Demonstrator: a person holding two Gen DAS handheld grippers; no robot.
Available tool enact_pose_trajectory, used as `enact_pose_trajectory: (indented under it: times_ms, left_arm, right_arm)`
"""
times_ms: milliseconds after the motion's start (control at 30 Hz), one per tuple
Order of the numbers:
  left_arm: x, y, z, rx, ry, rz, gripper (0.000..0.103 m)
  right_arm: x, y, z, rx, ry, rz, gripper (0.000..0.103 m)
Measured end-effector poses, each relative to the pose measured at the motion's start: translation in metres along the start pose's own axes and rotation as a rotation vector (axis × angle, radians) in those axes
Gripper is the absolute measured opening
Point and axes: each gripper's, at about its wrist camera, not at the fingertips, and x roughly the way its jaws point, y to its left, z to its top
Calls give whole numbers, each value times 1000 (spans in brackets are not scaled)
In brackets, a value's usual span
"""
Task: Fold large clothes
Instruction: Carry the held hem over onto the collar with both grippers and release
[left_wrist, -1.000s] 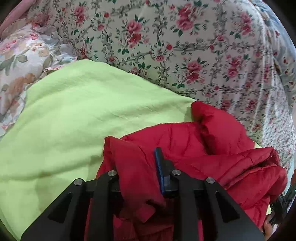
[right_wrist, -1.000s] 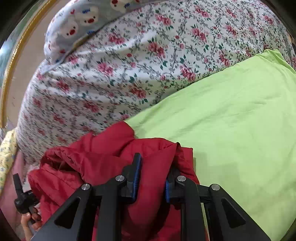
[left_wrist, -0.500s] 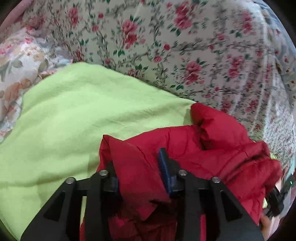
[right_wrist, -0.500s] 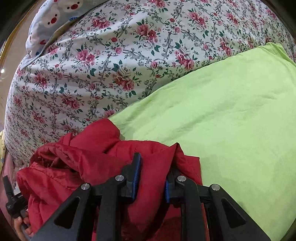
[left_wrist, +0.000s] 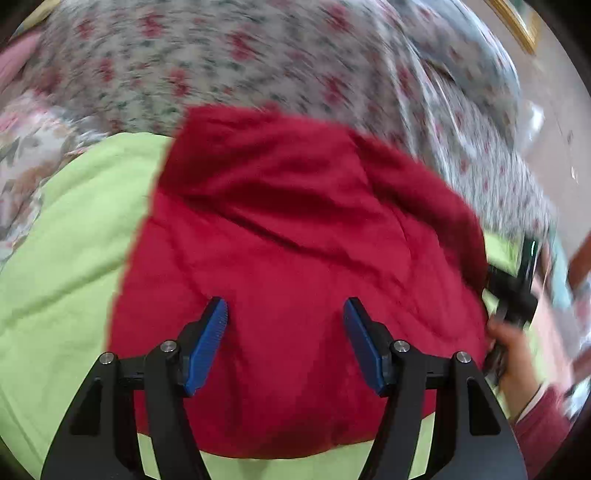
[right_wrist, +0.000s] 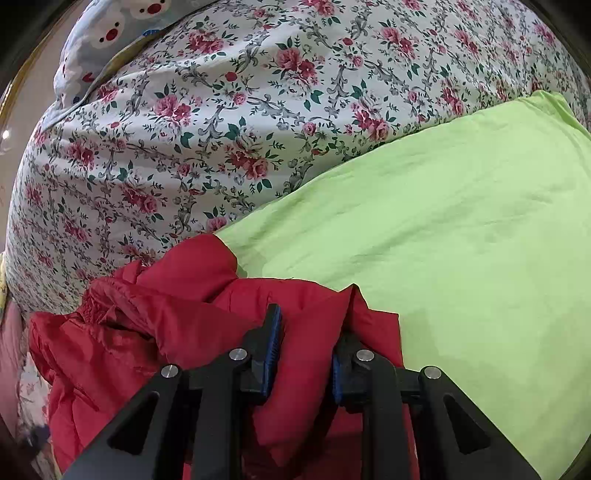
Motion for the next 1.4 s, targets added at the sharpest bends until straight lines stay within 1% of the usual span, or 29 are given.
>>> enact_pose_trajectory:
  times_ms: [67,133,167,267,300,333,367,400,433,467,500,533,600,667,733,767,800,867,933,1000,1067,1100,1200,1267,1333,1400]
  left_arm:
    - [6,-15,-4,60,-21,65,68]
    - [16,-21,-3,91,-30,108,70]
    - [26,-22,-1,104,-27,142,74]
    - [41,-11,2,88,-20,172,76]
    - [43,-9,4,86,-18,174,76]
    - [44,-7,5,83,-18,179,76]
    - [44,-6,5,81,-18,182,76]
    - [45,-6,5,79,-17,186,76]
    - [46,-6,4,79,-17,189,76]
    - [47,-6,5,80,-17,196,76]
    - [47,-6,5,81,-17,200,76]
    - [47,-5,5,81,-17,202,76]
    - [50,-5,5,78,-16,206,76]
    - [52,-3,7,78,-11,210,76]
    - [54,-2,9,79,-8,214,76]
    - [54,-2,9,78,-7,215,76]
    - [54,-2,10,73,-4,213,76]
    - [49,-1,11,63,-3,198,75]
    - [38,2,11,48,-10,173,73]
    - [21,8,9,25,-38,141,73]
    - [14,15,7,14,-55,154,73]
    - [15,19,7,10,-53,168,73]
    - [34,32,7,-8,5,186,75]
    - [46,37,10,-23,19,177,82]
    - [52,40,12,-42,26,175,86]
    - [58,42,15,-53,34,171,87]
  right_arm:
    - [0,0,1,-4,2,1,22]
    - [-1,-1,1,-7,2,4,23]
    - [-3,-1,1,-6,-1,7,23]
    - [-14,-3,2,7,-14,26,30]
    - [-22,-2,1,14,-28,32,36]
    - [-34,-1,0,14,-54,29,44]
    - [-48,0,-2,7,-89,20,48]
    - [-59,2,-5,-2,-122,16,56]
    - [-75,6,-9,-24,-169,18,60]
    - [-86,10,-13,-48,-198,24,61]
    - [-98,17,-18,-85,-219,33,64]
    - [-104,24,-23,-120,-222,47,67]
    - [-103,44,-35,-224,-159,91,74]
    - [-86,64,-49,-339,-34,122,73]
    - [-64,77,-59,-426,79,105,72]
    - [-55,80,-62,-454,114,82,72]
    - [-46,81,-64,-477,129,57,72]
    - [-33,77,-61,-468,142,33,73]
    - [-22,67,-52,-424,154,24,73]
    - [-13,60,-47,-392,163,27,72]
    - [-6,58,-44,-379,160,23,72]
    - [-3,58,-43,-380,156,15,72]
    - [5,55,-43,-352,153,17,72]
    - [8,54,-39,-331,154,24,72]
    - [11,56,-39,-326,155,23,72]
    - [9,55,-41,-323,154,24,72]
